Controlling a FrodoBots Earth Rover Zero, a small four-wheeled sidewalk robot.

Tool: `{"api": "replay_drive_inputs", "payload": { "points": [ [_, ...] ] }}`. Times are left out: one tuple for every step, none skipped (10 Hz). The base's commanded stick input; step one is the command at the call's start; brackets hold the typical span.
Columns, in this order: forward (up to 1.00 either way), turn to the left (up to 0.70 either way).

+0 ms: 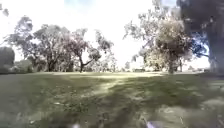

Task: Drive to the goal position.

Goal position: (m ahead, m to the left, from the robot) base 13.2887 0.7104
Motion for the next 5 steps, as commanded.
{"api": "replay_drive_inputs", "payload": {
  "points": [
    [0.7,0.02],
    [0.7,0.02],
    [0.7,0.02],
    [0.7,0.02],
    [0.7,0.02]
  ]
}}
